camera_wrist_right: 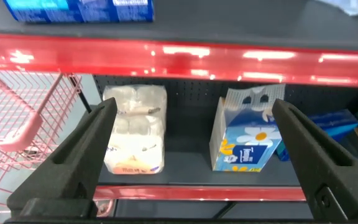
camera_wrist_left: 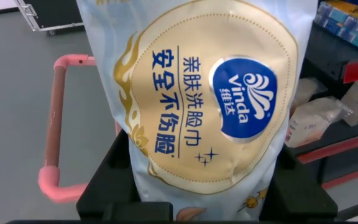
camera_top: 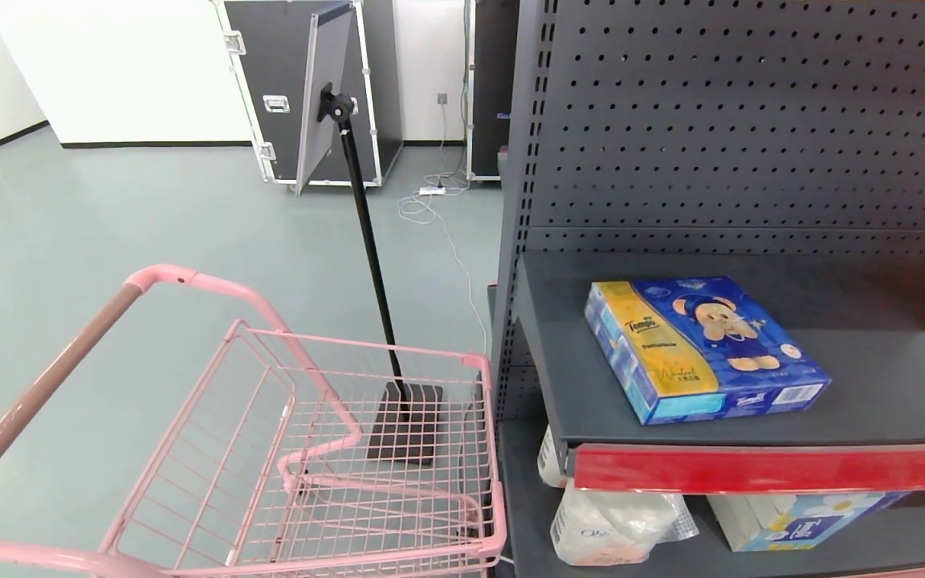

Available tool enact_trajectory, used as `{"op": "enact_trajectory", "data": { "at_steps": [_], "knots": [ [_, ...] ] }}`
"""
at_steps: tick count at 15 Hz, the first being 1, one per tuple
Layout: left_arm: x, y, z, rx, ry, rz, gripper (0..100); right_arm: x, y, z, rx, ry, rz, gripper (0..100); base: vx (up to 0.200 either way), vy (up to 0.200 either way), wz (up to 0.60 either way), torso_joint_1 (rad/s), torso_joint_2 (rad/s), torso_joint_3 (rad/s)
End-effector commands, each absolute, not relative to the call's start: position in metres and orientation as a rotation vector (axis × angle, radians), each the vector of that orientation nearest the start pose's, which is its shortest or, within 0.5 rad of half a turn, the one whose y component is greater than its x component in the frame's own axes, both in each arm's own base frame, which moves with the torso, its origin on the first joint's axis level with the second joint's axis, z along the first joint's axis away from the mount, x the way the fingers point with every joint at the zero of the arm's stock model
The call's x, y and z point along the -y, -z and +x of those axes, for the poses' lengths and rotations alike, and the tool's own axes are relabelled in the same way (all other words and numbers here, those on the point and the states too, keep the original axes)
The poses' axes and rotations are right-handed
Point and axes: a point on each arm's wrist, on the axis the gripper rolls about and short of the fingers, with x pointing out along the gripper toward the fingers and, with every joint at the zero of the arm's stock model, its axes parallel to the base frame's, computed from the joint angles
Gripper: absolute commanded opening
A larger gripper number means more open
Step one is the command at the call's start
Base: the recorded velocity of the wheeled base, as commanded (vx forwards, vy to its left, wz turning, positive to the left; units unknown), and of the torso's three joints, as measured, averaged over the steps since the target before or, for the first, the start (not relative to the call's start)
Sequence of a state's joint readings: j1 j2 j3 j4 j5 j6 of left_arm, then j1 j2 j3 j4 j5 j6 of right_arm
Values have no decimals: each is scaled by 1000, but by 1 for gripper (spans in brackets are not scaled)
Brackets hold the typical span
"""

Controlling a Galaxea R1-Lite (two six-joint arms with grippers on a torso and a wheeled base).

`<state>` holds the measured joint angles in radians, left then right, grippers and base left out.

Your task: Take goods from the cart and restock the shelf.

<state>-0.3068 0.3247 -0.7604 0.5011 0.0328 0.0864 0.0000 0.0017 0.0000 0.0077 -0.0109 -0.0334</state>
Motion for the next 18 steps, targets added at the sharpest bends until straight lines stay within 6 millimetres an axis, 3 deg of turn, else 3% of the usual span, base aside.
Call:
{"op": "enact_trajectory", "data": {
  "at_steps": [1,18],
  "knots": [
    [-17,-231,-53,-60,276,113,0,0,-75,-23,-9,11,-34,100,0,0,0,173,-432,-271],
    [-18,-238,-55,-39,276,124,0,0,-75,-23,-9,11,-34,100,0,0,0,160,-372,-216]
  ]
}}
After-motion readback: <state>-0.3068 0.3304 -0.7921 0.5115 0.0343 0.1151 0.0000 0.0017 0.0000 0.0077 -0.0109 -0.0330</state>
